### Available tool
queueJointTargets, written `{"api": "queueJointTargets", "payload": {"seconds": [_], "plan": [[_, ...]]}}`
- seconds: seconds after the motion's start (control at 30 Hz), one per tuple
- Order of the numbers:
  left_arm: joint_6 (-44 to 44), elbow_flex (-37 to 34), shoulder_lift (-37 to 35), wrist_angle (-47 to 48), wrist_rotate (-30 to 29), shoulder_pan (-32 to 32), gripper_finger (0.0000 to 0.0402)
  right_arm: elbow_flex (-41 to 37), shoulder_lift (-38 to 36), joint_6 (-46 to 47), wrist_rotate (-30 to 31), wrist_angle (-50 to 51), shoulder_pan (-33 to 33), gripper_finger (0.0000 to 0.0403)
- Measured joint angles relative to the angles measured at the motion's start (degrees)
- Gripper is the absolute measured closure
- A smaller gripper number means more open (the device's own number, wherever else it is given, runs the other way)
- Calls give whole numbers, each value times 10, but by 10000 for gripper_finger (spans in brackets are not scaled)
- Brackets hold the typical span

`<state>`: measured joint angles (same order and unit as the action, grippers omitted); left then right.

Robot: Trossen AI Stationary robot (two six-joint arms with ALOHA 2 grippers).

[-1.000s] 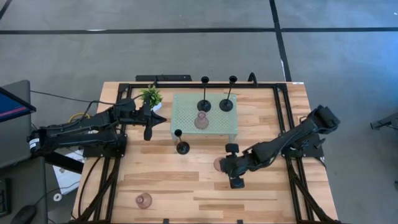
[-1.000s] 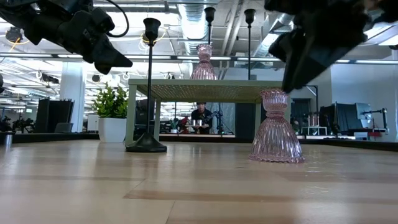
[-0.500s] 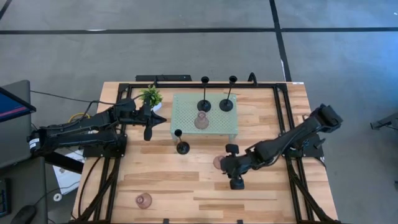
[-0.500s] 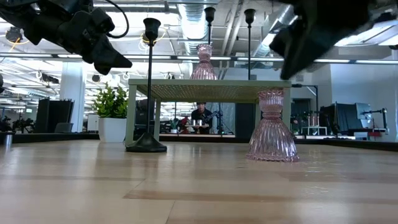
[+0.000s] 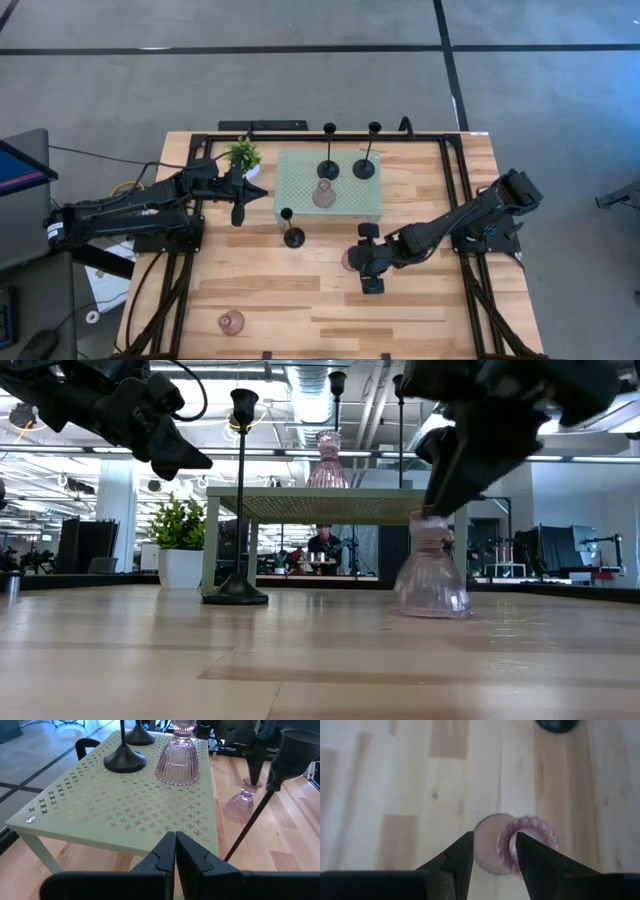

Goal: Pick & Place candle stick holders
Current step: Put the top pink glass candle holder on the shelf aligned with the right black candle holder

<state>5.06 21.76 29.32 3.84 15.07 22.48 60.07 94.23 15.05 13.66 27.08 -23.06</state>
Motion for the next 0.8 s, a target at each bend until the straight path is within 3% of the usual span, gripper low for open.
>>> {"api": "queueJointTargets", "payload": {"seconds": [0.23, 0.6, 0.8], "plan": [[0, 0, 0, 0, 0, 0, 389, 0, -3, -1, -3, 5, 4, 273], [0, 0, 0, 0, 0, 0, 389, 3, 4, 13, -1, 27, 4, 385], [0, 0, 0, 0, 0, 0, 389, 12, -11, 29, 14, 55, -1, 392]]}}
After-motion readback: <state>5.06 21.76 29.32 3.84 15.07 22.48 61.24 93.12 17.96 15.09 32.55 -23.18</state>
